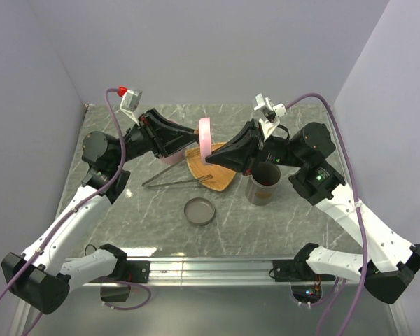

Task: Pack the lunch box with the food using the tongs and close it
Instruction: Pick up the box lid from the center of the board, then close the box lid on the packing box.

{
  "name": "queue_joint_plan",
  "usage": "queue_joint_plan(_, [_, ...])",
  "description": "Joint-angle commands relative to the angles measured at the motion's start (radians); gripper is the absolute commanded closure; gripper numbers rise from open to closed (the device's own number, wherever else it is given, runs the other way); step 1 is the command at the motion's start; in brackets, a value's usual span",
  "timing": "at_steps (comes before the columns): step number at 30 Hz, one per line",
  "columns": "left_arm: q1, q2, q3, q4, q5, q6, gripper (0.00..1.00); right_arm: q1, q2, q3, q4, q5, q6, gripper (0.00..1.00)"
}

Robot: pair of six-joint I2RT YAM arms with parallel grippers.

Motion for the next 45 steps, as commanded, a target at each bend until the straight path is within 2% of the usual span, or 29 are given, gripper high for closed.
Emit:
queue_joint_plan(1, [-0.01,0.001,0.042,0.022,-0.005,0.013,0.71,0.009,-0.006,0.055,0.058,0.002,-0.009,1.0])
queue_joint_plan(5, [-0.016,-0.002,0.036,0.009,-0.002,0.021,0.82,0.011,-0.01,0.052,0.055,0.013,-0.012,1.0])
queue_joint_plan(8, [-0.015,-0.008,0.027,-0.015,-0.011,0.019,0.92,0.009,-0.013,0.051,0.048,0.039,-0.011,1.0])
queue_joint_plan(9, [-0.015,-0.01,0.024,-0.029,-0.012,0.025,0.98,0.011,-0.013,0.052,0.045,0.045,-0.012,1.0])
queue_joint_plan(14, [-0.01,-0.014,0.013,-0.031,0.002,0.027,0.99,0.005,-0.018,0.054,0.009,0.085,-0.024,1.0])
queue_joint_plan(15, [-0.004,-0.016,0.013,-0.032,0.003,0.025,0.99,0.005,-0.016,0.057,0.0,0.106,-0.023,0.98])
queue_joint_plan(18, [0.026,-0.017,0.019,-0.037,0.012,0.013,0.99,-0.009,-0.018,0.061,-0.012,0.129,-0.02,0.8])
queue_joint_plan(22, [0.074,-0.016,0.018,-0.044,0.034,-0.001,0.99,-0.035,-0.013,0.063,-0.032,0.148,-0.011,0.64])
queue_joint_plan(27, [0.138,0.0,0.059,-0.168,0.081,0.054,0.99,-0.078,-0.015,0.064,-0.086,0.176,-0.011,0.43])
queue_joint_plan(28, [0.146,0.004,0.078,-0.211,0.08,0.127,0.99,-0.087,-0.013,0.067,-0.113,0.188,-0.021,0.41])
queue_joint_plan(29, [0.151,0.021,0.104,-0.359,0.077,0.18,0.99,-0.093,-0.015,0.07,-0.13,0.197,-0.029,0.37])
queue_joint_plan(30, [0.157,0.035,0.171,-0.436,0.057,0.306,0.99,-0.11,-0.013,0.081,-0.168,0.218,-0.049,0.32])
queue_joint_plan(31, [0.157,0.053,0.211,-0.527,0.043,0.308,0.99,-0.119,-0.012,0.087,-0.173,0.218,-0.058,0.3])
queue_joint_plan(32, [0.157,0.097,0.257,-0.711,0.013,0.437,0.99,-0.132,-0.007,0.093,-0.21,0.228,-0.066,0.29])
queue_joint_plan(34, [0.158,0.16,0.407,-0.895,-0.083,0.554,0.99,-0.167,0.011,0.119,-0.28,0.223,-0.092,0.23])
queue_joint_plan(35, [0.163,0.231,0.462,-0.973,-0.11,0.671,0.99,-0.175,0.022,0.145,-0.311,0.229,-0.107,0.21])
queue_joint_plan(36, [0.165,0.26,0.557,-1.108,-0.189,0.721,0.99,-0.182,0.042,0.161,-0.345,0.231,-0.122,0.2])
queue_joint_plan(37, [0.168,0.288,0.6,-1.155,-0.224,0.814,0.99,-0.204,0.05,0.176,-0.398,0.222,-0.144,0.2])
queue_joint_plan(38, [0.168,0.352,0.698,-1.222,-0.254,0.862,0.99,-0.216,0.057,0.193,-0.419,0.2,-0.153,0.06])
queue_joint_plan(40, [0.168,0.421,0.788,-1.378,-0.355,0.968,1.0,-0.233,0.071,0.208,-0.474,0.199,-0.184,0.04])
queue_joint_plan(45, [0.174,0.67,1.06,-1.584,-0.506,1.125,1.0,-0.288,0.076,0.204,-0.511,0.188,-0.23,0.01])
